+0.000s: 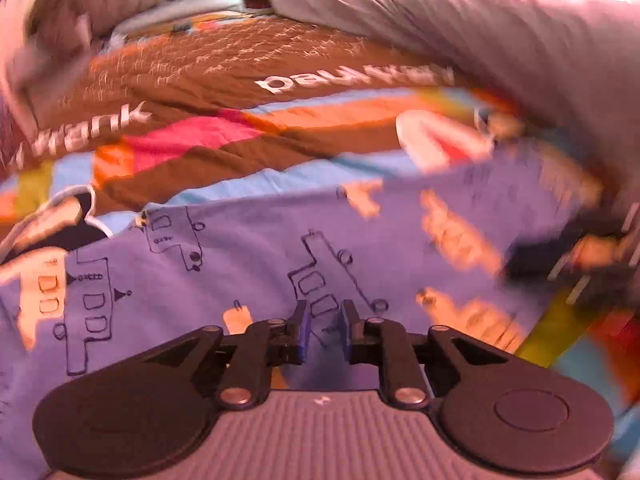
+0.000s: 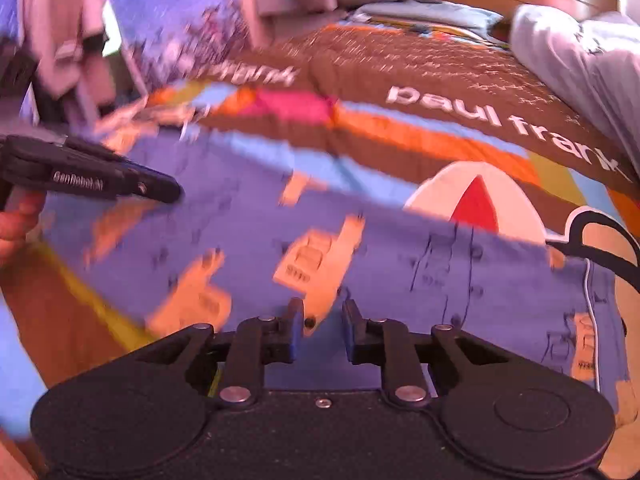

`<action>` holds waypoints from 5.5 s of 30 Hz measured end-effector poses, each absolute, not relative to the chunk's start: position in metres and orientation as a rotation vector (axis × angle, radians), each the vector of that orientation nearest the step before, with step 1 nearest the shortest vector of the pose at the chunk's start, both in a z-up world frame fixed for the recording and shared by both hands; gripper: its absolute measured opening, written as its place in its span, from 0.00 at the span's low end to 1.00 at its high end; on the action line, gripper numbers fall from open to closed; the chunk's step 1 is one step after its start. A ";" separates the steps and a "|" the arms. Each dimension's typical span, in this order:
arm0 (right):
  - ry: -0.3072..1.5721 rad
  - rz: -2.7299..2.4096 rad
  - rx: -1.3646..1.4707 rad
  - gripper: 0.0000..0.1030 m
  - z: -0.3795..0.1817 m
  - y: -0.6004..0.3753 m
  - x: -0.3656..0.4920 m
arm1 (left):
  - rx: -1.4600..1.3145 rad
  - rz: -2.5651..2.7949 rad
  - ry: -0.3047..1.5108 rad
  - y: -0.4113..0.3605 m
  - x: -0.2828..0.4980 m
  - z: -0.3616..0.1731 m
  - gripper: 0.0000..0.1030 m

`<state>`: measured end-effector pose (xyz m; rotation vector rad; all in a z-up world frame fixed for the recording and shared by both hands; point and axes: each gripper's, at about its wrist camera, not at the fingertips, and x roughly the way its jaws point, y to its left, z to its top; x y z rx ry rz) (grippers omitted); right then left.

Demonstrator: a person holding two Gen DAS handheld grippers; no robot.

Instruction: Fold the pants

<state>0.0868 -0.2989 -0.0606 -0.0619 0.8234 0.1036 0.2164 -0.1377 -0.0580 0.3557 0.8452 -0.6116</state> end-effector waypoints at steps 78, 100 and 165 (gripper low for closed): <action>0.613 -0.360 -0.280 0.10 -0.064 -0.326 0.026 | 0.534 -0.520 1.426 -0.520 0.245 -0.047 0.61; 0.589 -0.372 -0.306 0.32 -0.058 -0.324 0.018 | 0.231 -0.449 1.459 -0.439 0.267 -0.020 0.10; 0.714 -0.109 -0.305 0.14 -0.060 -0.162 0.062 | -0.310 -0.618 1.182 -0.153 0.259 -0.057 0.10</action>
